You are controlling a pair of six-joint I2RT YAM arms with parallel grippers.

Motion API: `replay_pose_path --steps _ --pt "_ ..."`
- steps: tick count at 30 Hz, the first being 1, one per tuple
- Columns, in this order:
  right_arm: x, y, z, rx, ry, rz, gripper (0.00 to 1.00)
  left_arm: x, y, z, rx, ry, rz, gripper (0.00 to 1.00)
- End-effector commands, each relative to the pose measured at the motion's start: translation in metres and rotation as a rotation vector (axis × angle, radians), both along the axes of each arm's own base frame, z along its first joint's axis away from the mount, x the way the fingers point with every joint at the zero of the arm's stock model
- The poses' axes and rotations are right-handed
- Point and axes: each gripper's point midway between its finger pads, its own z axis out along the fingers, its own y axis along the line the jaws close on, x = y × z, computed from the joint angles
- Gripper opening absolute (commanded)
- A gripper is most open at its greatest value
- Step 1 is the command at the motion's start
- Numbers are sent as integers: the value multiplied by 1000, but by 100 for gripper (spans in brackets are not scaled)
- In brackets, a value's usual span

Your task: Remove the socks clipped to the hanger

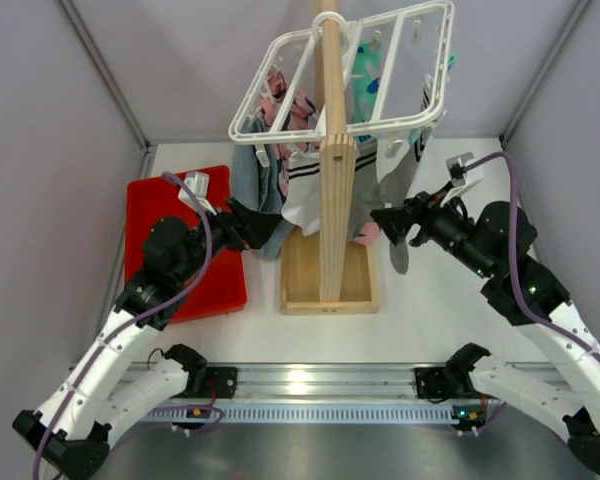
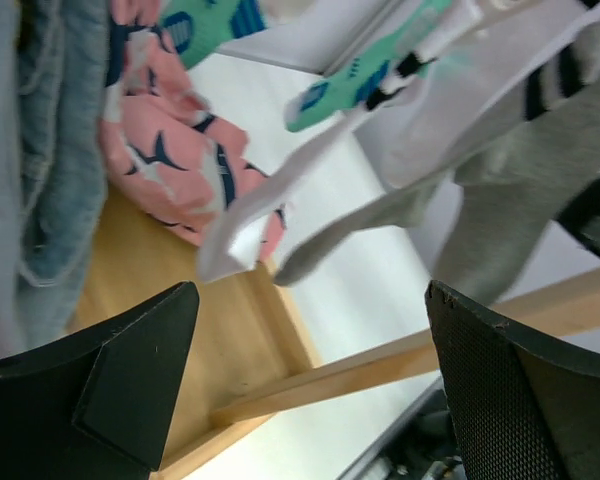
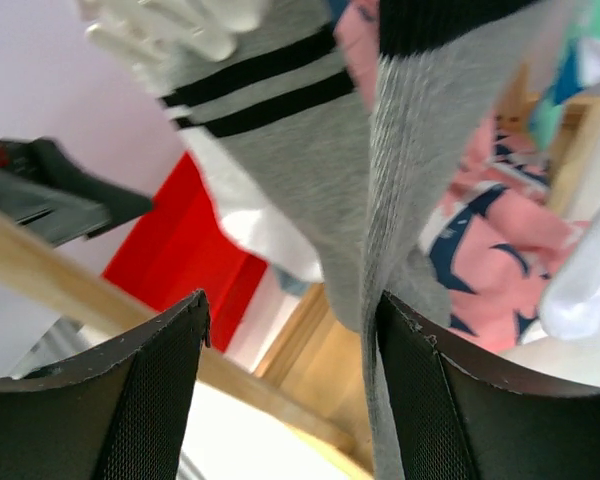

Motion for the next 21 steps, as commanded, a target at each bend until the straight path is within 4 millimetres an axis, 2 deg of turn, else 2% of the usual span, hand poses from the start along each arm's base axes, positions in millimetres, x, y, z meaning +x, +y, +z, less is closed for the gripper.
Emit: replay_pose_path --steps 1,4,7,13,16,18,20,21 --pt "-27 24 7 32 38 184 65 20 19 -28 150 0 117 98" --pt "-37 35 15 83 37 262 65 29 11 -38 198 16 91 98" --pt "-47 43 24 140 21 327 65 40 0 -41 228 4 54 98" --pt "-52 57 27 164 46 407 60 65 3 -43 302 -93 108 98" --pt "-48 49 27 156 41 348 60 73 3 -34 302 -160 128 98" --pt "-42 36 24 119 44 270 60 70 -8 -30 275 -188 62 98" --pt "-38 20 21 76 48 185 62 67 -21 -31 262 -184 -18 89" --pt "-39 15 21 63 44 167 63 65 -26 -31 253 -182 -51 80"
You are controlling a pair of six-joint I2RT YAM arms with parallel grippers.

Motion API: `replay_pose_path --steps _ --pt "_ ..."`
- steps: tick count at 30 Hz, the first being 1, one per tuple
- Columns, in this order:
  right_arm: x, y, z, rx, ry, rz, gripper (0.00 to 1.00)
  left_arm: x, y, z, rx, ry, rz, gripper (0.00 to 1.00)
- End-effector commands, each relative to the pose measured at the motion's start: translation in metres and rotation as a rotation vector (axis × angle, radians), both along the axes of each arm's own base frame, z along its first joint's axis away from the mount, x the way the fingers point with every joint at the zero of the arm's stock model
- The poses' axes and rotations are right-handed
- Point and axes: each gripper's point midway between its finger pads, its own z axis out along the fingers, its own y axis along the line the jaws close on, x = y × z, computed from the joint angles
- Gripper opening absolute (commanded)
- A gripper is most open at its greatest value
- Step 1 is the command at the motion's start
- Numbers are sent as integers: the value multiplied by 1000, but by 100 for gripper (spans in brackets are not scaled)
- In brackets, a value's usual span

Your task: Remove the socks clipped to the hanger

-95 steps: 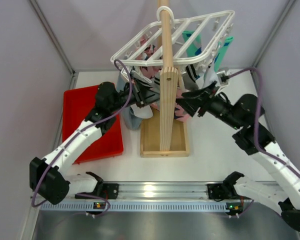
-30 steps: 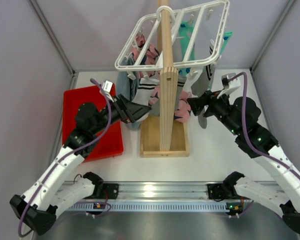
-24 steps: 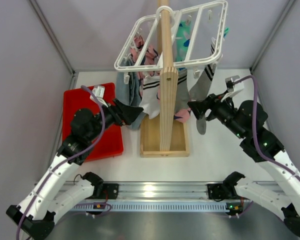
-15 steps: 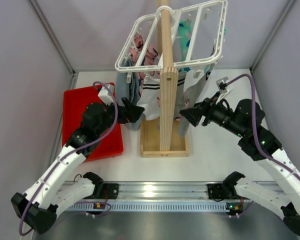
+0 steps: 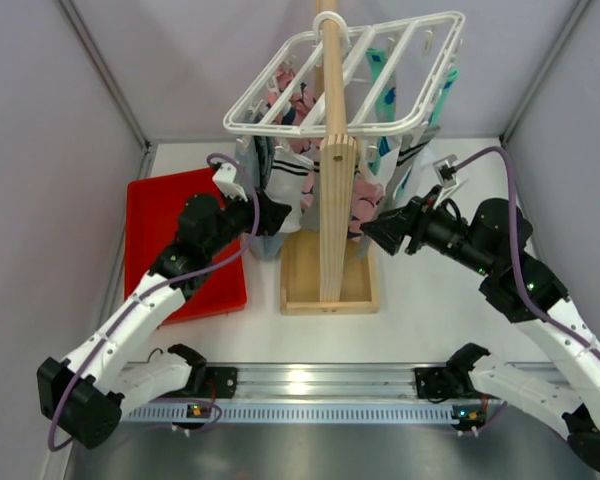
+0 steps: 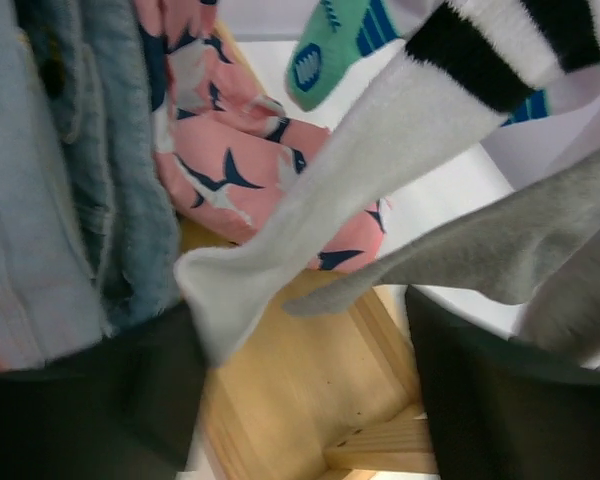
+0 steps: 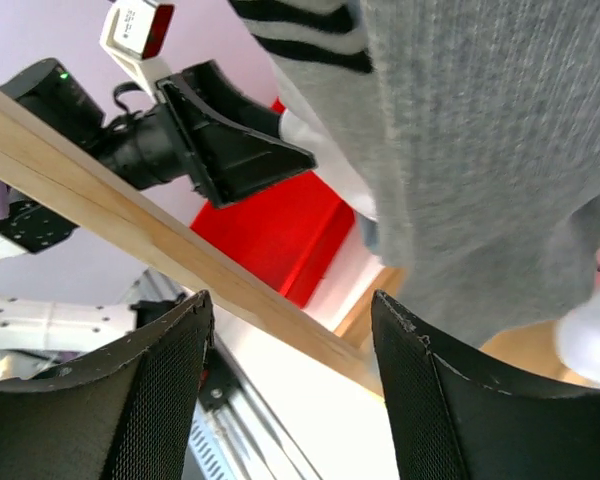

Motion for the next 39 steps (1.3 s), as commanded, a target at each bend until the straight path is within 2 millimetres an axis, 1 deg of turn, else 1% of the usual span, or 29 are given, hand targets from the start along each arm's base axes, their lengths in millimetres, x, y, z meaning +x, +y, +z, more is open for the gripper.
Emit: replay_pose_path --steps 1,2,3,4,5,6,7,9,10,11,13,16,18,19,21,22,23,25,26,27,28,30,32,33,34,36,37,39 --pt "-4 -25 22 -33 -64 -100 63 -3 -23 25 -50 -79 -150 59" --pt "-7 -31 24 -44 -75 -111 64 -4 -28 22 -55 -65 -188 51" --pt "-10 -32 26 -48 -79 -108 64 -11 -36 22 -65 -58 -253 44" --pt "-13 -34 28 -48 -84 -103 64 -14 -40 25 -77 -50 -278 35" --pt "-17 -34 34 -45 -98 -87 65 -13 -43 20 -77 -31 -298 13" --pt "-20 -34 34 -55 -92 -75 65 -19 -49 22 -89 -21 -353 4" --pt "-22 -33 35 -57 -91 -63 65 -19 -49 23 -102 -7 -362 0" --pt "-29 -27 37 -50 -88 -10 65 -21 -52 21 -114 16 -395 0" --pt "-30 -22 39 -42 -90 18 65 -25 -53 24 -128 25 -422 0" --pt "-35 -11 33 -47 -66 88 64 -27 -52 27 -136 21 -428 0" --pt "-43 3 27 -44 -48 191 63 -32 -50 32 -151 23 -449 0" --pt "-38 20 16 -32 -47 253 61 -43 -42 51 -186 0 -468 0" --pt "-34 27 13 -29 -56 275 60 -48 -39 58 -200 -9 -482 0" --pt "-30 34 10 -30 -55 295 60 -56 -39 66 -213 -15 -507 0" --pt "-25 41 10 -16 -62 312 59 -62 -37 76 -228 -26 -524 0" --pt "-21 47 6 -8 -45 321 59 -68 -37 82 -243 -26 -534 0" --pt "-17 51 12 10 -70 323 59 -73 -36 85 -249 -27 -551 0" --pt "-10 57 13 33 -65 320 59 -81 -35 95 -267 -32 -570 0" --pt "-4 61 14 45 -74 316 59 -85 -35 96 -272 -28 -585 0" --pt "-2 64 15 53 -75 315 60 -88 -35 100 -280 -25 -596 0" --pt "3 67 11 61 -55 312 60 -92 -36 100 -282 -22 -610 0" --pt "6 71 16 88 -67 312 63 -98 -37 100 -284 -10 -643 0" --pt "7 75 16 116 -50 326 65 -101 -38 100 -285 -4 -661 0" --pt "7 77 20 137 -61 333 66 -104 -38 101 -284 -4 -681 0" --pt "8 79 16 143 -39 341 68 -104 -39 101 -285 -2 -691 0" --pt "9 82 15 156 -38 346 72 -106 -40 102 -298 9 -705 0" --pt "11 83 11 153 -21 346 74 -106 -40 105 -305 -5 -708 0" --pt "15 84 6 134 -8 332 75 -106 -41 108 -314 -4 -710 0"
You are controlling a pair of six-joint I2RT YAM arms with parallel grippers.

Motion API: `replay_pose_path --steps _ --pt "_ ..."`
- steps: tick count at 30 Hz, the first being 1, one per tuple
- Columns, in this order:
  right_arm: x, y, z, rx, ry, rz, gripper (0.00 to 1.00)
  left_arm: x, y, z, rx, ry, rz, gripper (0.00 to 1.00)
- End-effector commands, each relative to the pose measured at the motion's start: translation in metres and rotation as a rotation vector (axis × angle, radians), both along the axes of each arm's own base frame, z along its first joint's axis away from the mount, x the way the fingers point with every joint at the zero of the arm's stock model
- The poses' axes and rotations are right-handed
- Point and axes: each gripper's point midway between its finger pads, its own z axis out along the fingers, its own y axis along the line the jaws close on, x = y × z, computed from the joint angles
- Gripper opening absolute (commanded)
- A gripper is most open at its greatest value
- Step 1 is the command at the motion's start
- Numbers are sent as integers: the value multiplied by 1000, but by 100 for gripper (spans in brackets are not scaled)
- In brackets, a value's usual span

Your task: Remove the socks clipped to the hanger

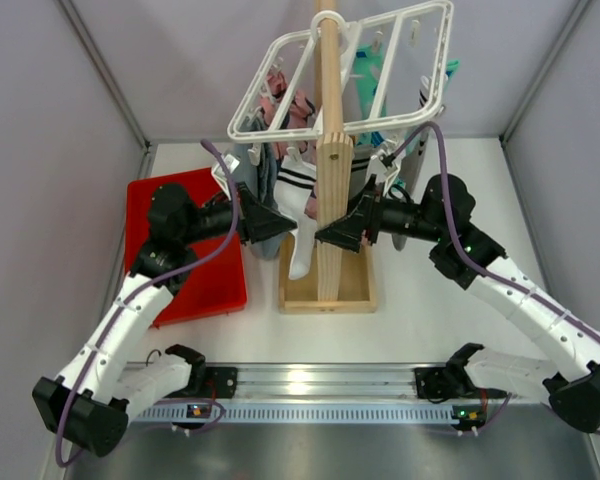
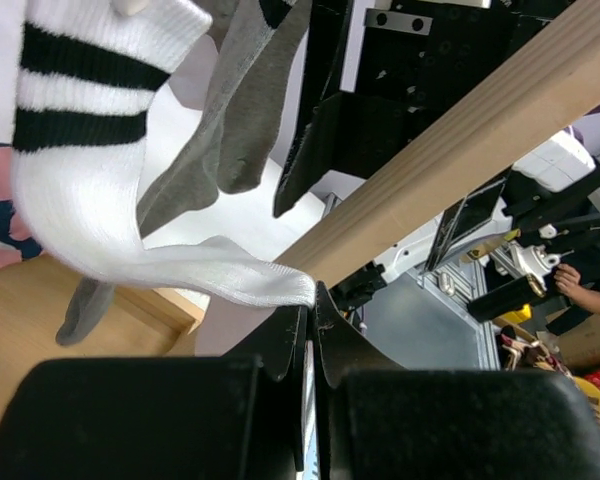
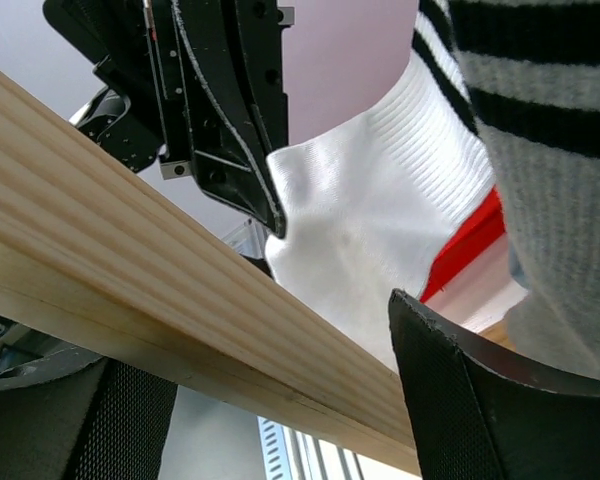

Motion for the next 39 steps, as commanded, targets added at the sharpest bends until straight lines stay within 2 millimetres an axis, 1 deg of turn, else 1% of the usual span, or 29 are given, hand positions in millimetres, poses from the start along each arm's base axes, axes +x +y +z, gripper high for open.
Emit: replay_pose_path --steps 1,3,5,6,7,8,9,13,14,15,18,19,23,25,29,30,31,32,33,35,39 --pt "24 4 7 29 -12 -101 75 -5 -1 30 -55 -85 -35 0" --pt "26 -2 12 40 -29 -139 76 -3 -1 32 -56 -86 -32 0" --pt "21 -11 21 71 -63 -162 78 2 -1 32 -56 -82 -14 0" --pt "19 -14 22 72 -65 -171 79 3 -2 31 -56 -84 -9 0" --pt "18 -19 29 81 -78 -197 79 6 -2 30 -54 -78 -1 0" --pt "18 -23 23 56 -60 -210 80 9 -2 29 -53 -75 8 0" --pt "18 -25 25 54 -65 -222 80 11 -2 28 -52 -72 11 0" --pt "22 -49 17 4 -57 -344 83 19 -4 21 -44 -51 27 0" --pt "22 -52 15 -4 -56 -359 83 20 -4 20 -43 -48 30 0" --pt "24 -55 10 -20 -48 -373 83 21 -4 18 -41 -44 32 0" --pt "27 -62 7 -26 -41 -403 77 24 -4 17 -39 -45 43 0" --pt "26 -63 7 -20 -38 -403 76 25 -5 16 -38 -41 44 0" --pt "30 -65 6 -31 -18 -418 64 28 -5 19 -42 -38 50 0" --pt "33 -65 3 -39 3 -426 63 30 -5 21 -45 -37 59 0" --pt "44 -69 -5 -36 51 -456 57 33 -5 21 -49 -24 72 0" --pt "44 -66 -9 -33 81 -429 56 34 -5 20 -48 -18 74 0" --pt "46 -65 -7 -15 87 -421 54 35 -5 21 -49 -18 77 0" --pt "53 -70 -8 -2 97 -432 53 35 -6 20 -50 -12 75 0" --pt "51 -67 -12 8 126 -393 52 37 -6 19 -49 -5 76 0" --pt "54 -66 -3 45 99 -369 50 38 -7 20 -50 -3 73 0" --pt "41 -49 3 54 107 -225 47 39 -10 20 -46 3 50 0"
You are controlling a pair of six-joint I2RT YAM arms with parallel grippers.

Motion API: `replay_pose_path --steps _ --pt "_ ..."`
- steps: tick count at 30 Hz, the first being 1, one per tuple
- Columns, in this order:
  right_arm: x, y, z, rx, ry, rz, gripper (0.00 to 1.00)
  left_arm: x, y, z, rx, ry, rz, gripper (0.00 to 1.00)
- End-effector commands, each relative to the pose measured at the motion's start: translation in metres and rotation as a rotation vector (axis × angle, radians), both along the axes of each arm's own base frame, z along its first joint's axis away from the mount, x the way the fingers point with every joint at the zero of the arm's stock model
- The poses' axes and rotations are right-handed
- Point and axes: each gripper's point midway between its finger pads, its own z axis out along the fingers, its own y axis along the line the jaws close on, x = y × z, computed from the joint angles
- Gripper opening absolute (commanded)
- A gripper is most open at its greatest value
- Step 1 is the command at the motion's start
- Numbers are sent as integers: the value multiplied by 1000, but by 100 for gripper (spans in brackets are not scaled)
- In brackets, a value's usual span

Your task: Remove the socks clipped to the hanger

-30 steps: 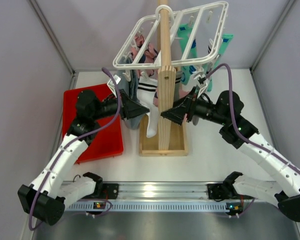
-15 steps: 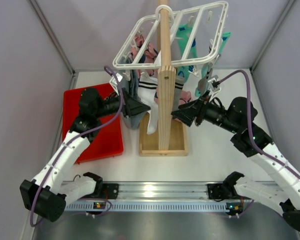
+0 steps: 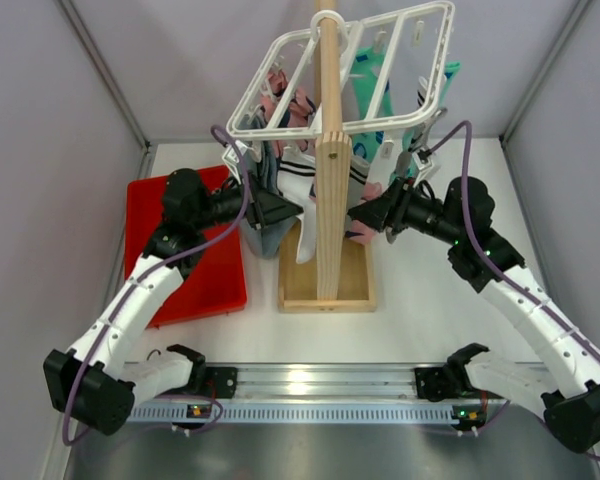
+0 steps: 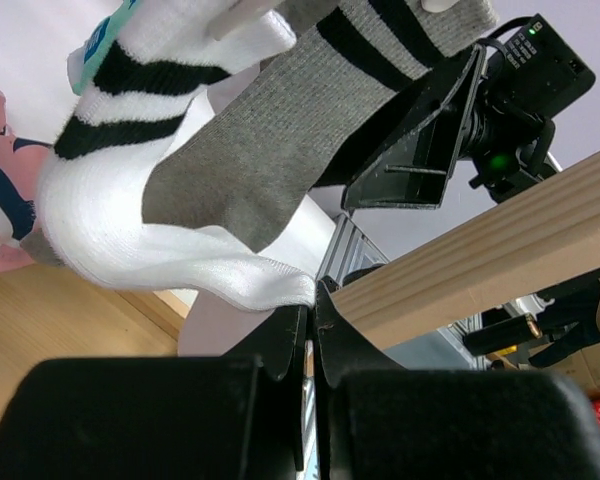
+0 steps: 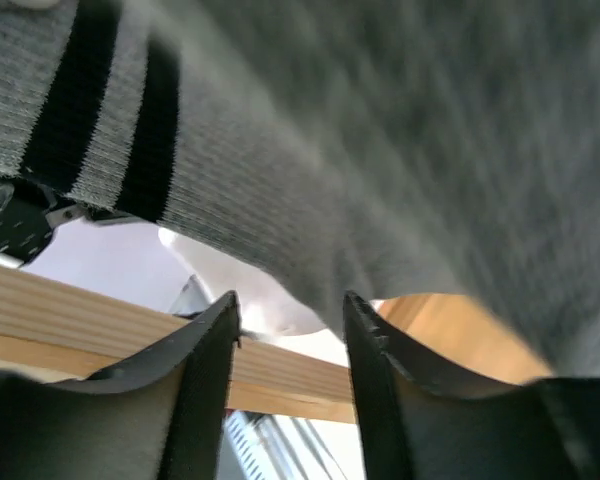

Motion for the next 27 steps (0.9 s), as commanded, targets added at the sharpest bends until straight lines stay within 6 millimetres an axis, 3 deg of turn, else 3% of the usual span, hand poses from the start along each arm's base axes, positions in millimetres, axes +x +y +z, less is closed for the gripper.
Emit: replay_pose_path --steps 1,5,8,12,15,20,22,27 --pt "-16 16 38 88 -87 144 43 2 -1 29 -38 -88 -13 0" --pt "-25 16 38 66 -104 142 43 2 0 35 -46 -95 -4 0" --pt "-28 1 33 37 -103 64 51 3 0 40 -57 -82 4 0" --pt "-40 -5 30 15 -93 73 54 6 -1 47 -76 -57 14 0" --pt "-49 -2 39 47 -102 117 49 8 -2 52 -85 -45 8 0" --pt "-48 6 58 117 -95 148 37 10 -3 59 -96 -38 12 0" --pt "-44 11 57 132 -76 161 29 10 -3 60 -98 -38 12 0" --pt "-38 25 62 179 -72 206 23 13 -4 60 -99 -29 7 0"
